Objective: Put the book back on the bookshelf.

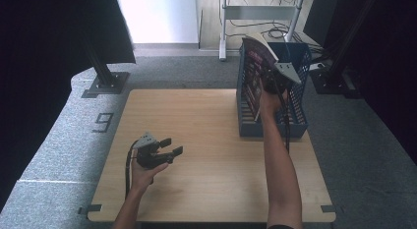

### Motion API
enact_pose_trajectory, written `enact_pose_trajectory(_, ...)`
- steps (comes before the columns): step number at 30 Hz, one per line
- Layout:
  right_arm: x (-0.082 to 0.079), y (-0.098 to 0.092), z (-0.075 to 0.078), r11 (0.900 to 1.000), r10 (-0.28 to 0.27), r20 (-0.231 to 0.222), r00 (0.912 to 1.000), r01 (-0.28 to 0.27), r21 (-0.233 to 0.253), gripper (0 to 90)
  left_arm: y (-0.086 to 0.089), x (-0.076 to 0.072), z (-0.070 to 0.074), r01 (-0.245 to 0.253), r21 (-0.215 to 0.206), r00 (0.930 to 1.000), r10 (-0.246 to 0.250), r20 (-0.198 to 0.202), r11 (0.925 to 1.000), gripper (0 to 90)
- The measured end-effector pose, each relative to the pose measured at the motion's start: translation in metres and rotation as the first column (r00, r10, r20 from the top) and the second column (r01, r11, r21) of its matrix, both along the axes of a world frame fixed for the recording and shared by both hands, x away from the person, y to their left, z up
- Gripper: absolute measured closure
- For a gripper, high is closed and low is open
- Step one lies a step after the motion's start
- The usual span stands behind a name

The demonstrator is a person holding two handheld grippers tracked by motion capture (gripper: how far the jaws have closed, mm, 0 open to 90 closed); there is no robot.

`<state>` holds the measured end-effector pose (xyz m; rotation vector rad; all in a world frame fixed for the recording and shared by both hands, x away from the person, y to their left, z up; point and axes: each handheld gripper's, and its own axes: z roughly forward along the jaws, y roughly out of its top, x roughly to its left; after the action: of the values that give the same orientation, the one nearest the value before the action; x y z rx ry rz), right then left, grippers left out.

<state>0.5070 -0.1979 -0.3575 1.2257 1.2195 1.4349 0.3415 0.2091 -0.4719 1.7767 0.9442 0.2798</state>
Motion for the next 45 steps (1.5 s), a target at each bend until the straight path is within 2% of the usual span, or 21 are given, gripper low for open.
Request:
enact_pose_trajectory(5,0.005,0.002,-0.004,1.000,-0.003,0.007,1.0000,0.003,0.006,81.7,0.001,0.001,0.000,-0.001,-0.001,1.0000,0.001,-0.001,1.0000,32.4)
enact_pose_trajectory(15,0.013,0.012,-0.022,1.000,0.001,-0.022,0.9998,-0.001,0.000,81.6,0.003,0.002,-0.002,-0.005,0.000,1.0000,0.005,-0.004,1.0000,32.4)
enact_pose_trajectory(25,0.015,0.018,-0.047,1.000,0.009,-0.059,0.9982,-0.009,-0.010,81.4,0.002,0.002,-0.002,-0.004,0.004,1.0000,0.004,-0.006,1.0000,32.4)
enact_pose_trajectory(34,0.018,0.021,-0.057,1.000,0.015,-0.085,0.9963,-0.016,-0.017,81.1,0.003,0.003,-0.003,-0.007,0.003,1.0000,0.007,-0.007,1.0000,32.5)
enact_pose_trajectory(38,0.013,0.024,-0.061,1.000,0.027,-0.071,0.9971,-0.027,-0.010,80.6,0.002,0.002,-0.002,-0.005,0.003,1.0000,0.005,-0.005,1.0000,32.5)
enact_pose_trajectory(41,0.007,0.024,-0.062,0.999,0.042,-0.086,0.9954,-0.042,0.009,79.3,0.001,0.002,-0.002,-0.003,0.001,1.0000,0.003,-0.004,1.0000,32.5)
enact_pose_trajectory(45,-0.004,0.023,-0.062,0.999,0.040,-0.118,0.9922,-0.043,-0.021,79.1,-0.002,0.000,-0.001,0.007,0.006,1.0000,-0.007,0.000,1.0000,32.5)
